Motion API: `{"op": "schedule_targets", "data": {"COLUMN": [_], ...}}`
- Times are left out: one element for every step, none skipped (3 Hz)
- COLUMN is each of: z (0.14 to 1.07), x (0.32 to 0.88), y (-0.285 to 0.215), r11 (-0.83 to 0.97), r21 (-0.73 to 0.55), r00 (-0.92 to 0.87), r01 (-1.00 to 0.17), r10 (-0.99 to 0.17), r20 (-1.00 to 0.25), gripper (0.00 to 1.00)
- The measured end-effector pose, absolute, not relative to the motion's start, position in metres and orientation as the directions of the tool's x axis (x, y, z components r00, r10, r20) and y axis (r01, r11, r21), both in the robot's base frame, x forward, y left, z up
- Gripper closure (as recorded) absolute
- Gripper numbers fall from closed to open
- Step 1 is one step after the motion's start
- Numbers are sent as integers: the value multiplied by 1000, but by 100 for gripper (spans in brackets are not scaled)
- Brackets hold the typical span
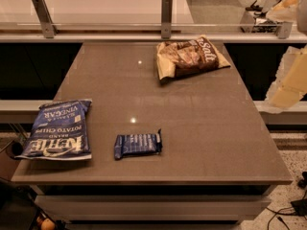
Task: Pick brown chip bag
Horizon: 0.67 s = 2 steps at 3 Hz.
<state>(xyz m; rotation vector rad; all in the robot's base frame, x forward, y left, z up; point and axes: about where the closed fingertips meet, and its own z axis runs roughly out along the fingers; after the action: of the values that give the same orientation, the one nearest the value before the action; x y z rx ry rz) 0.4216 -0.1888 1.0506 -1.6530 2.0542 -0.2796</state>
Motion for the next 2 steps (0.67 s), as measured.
{"op": "schedule_targets", "data": {"z": [1051, 1057], "x": [422, 419], "y": [-189, -185], "r11": [248, 243], "r21": [-447, -461], "r00": [-151, -143], "r01": [-859, -853], "r10": [-959, -960], "r20": [-241, -242], "gripper": [8, 0]}}
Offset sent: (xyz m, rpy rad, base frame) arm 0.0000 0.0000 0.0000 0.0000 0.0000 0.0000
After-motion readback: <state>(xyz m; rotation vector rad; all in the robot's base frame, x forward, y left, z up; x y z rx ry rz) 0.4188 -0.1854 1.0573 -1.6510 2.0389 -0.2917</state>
